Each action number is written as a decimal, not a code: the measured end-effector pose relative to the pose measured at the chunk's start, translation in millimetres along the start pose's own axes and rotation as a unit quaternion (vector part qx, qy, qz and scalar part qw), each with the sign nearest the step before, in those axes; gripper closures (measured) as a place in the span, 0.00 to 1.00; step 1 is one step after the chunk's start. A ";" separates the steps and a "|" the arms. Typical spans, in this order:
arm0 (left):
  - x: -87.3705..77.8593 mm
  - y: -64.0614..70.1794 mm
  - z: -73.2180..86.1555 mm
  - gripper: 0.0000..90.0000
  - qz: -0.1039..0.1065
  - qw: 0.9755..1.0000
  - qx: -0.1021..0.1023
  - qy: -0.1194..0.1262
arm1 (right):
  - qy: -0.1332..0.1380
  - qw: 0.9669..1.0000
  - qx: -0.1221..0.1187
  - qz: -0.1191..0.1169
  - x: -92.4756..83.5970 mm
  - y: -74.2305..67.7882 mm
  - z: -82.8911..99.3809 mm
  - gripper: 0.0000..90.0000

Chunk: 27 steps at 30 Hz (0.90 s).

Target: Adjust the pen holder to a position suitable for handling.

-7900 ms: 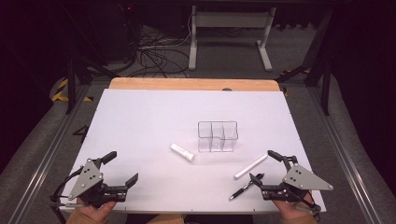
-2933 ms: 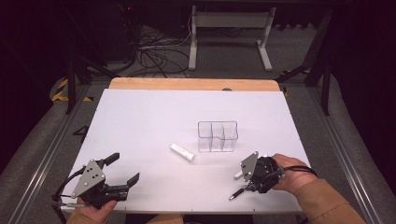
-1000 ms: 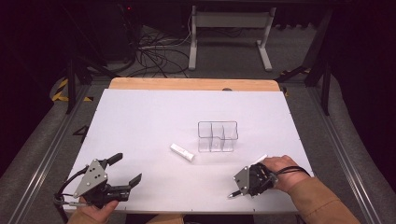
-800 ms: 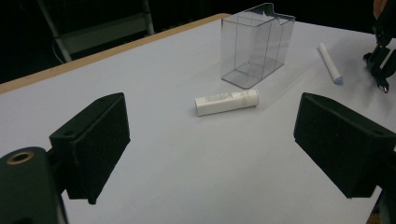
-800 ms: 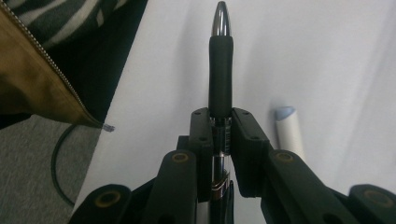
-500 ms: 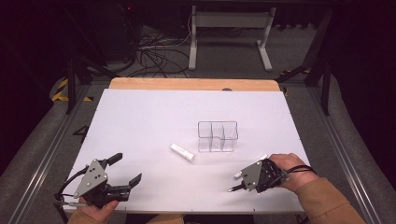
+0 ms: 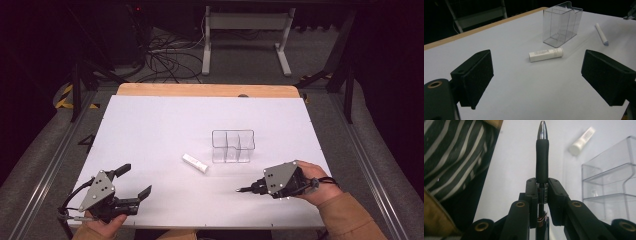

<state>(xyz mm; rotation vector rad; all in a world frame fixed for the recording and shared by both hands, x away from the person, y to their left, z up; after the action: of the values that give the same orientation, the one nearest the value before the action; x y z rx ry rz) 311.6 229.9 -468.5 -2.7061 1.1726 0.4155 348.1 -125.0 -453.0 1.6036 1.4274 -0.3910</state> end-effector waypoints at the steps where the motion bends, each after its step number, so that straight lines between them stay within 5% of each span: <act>1: -0.1 0.0 0.1 0.13 0.000 1.000 0.000 0.000 | 0.004 1.000 0.007 0.005 -0.8 1.8 -1.9 0.88; 14: -0.1 0.0 0.2 0.13 0.002 1.000 -0.003 0.001 | 0.067 0.995 0.056 0.042 -9.8 17.8 -30.3 0.88; 27: 1.2 1.0 1.7 0.13 0.003 1.000 -0.002 -0.003 | 0.115 0.982 0.123 0.087 -16.7 39.3 -51.9 0.88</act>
<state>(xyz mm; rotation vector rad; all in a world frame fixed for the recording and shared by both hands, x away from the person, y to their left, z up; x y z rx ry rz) 311.4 228.8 -470.5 -2.7031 1.1805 0.4252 362.0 -90.4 -397.0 2.0128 1.4377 -0.2955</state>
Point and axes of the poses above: each handheld gripper's, and its own axes: x roughly forward along the jaws, z roughly out of its underside, y roughly to its right, the point moved 8 cm from there along x, roughly forward along the jaws, and after that the axes turned 8 degrees about z, right-handed, at the moved point
